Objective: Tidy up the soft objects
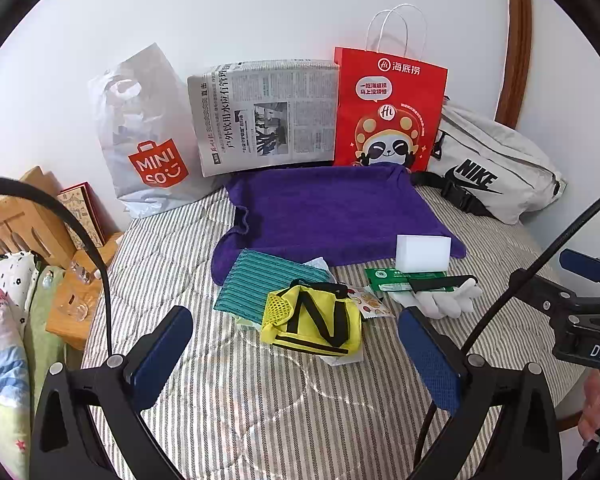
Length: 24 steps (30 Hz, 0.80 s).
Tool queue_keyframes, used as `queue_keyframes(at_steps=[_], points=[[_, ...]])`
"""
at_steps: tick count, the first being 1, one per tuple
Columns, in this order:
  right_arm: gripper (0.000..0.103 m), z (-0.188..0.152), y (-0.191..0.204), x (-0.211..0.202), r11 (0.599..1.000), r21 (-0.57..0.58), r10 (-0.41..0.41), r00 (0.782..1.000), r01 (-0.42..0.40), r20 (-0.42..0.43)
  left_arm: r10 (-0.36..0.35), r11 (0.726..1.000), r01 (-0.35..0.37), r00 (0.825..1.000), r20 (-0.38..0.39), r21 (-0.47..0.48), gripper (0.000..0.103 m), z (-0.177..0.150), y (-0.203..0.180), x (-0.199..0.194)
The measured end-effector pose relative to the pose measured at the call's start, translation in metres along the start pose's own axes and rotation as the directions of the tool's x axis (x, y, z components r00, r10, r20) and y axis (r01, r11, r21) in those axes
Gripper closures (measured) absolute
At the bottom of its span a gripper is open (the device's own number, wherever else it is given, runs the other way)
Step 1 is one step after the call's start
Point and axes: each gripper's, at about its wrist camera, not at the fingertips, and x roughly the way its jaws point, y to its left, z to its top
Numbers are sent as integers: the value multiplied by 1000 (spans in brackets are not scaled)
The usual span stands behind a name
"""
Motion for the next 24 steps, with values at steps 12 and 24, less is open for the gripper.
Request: queue_keyframes(at_steps=[12,24], points=[[0,-1,6,-3,1000,-8,9,1000,-9,4,3,1000,-3,1000,1,5,0,-2,-1,0],[0,-3,8,-4,1000,-14,18,1000,-18,6,5,1000,-5,1000,-2,6,0,-2,0,-1]])
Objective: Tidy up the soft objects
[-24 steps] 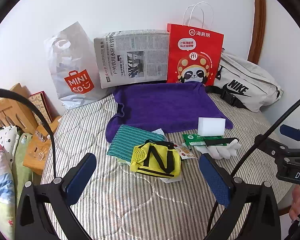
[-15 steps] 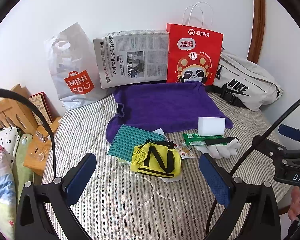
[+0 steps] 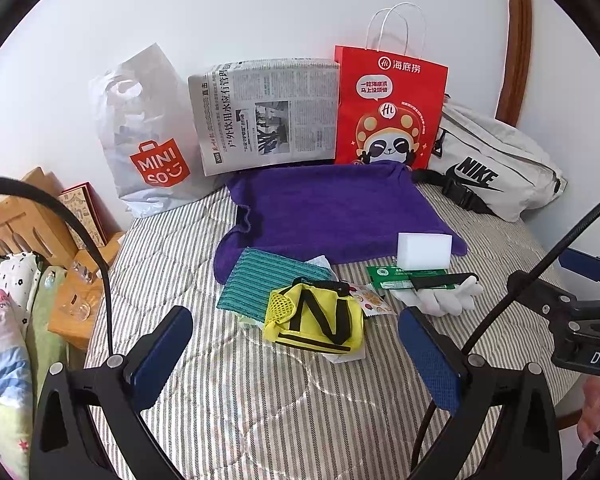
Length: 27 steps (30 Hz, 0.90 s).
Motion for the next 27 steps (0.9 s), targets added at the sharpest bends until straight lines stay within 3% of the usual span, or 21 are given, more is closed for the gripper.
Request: queue_keyframes(at_steps=[27], points=[[0,0,1,1,1000,-1,0,1000,0,-3,-3,1000,3,1000,-17,-1,0,4,3,-2]])
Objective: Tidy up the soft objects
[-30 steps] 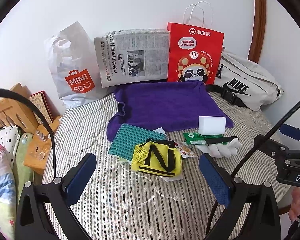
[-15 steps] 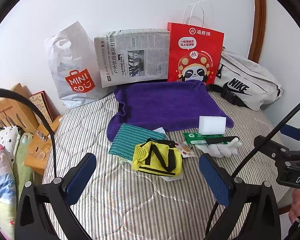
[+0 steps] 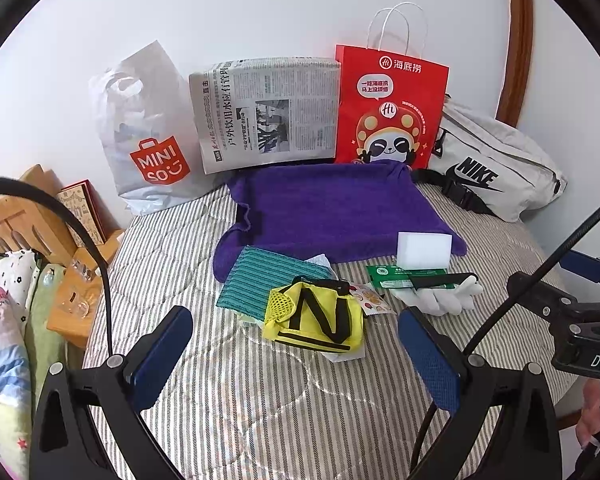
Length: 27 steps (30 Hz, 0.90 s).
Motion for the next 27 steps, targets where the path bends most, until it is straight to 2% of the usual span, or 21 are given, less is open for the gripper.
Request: queue_keyframes(at_steps=[27], points=[[0,-2,-4,7,1000,1,-4,1000,4,-8,3,1000,-3,1000,-11,-10,0,-4,7,10]])
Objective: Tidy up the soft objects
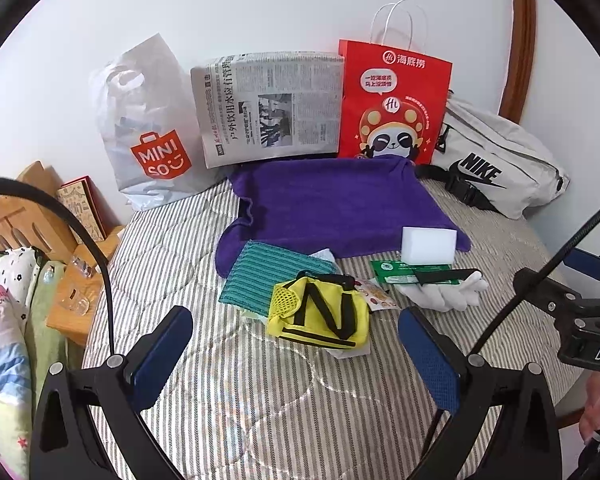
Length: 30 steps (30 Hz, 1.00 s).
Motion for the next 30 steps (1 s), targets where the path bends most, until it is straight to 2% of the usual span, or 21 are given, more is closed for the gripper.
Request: queue_keyframes(at_steps=[12,17,20,25,27,30], points=[[0,-8,-8,31,1000,13,3,999,-2,-49,-9,999,7,999,-46,-31,0,-13,24,39],[0,-12,-11,46,1000,22,-2,997,4,-82,-26,1000,26,997,-72,-7,0,-19,23,64],[0,-14,-14,55,1000,26,-4,995,6,-100,-12,1000,12,996,-90,4,0,-21,23,81],[0,-16,-16,68,999,26,-17,992,20,-125,9,999,-6,997,-80,44,13,-17,20,106],[0,-16,-18,73,999,26,-22,991,26,-132,2,998,4,995,-97,64,29,-17,18,116],[0,-18,-23,80,999,34,-30,989,35,-147,-31,996,40,993,-116,79,32,-19,16,130]])
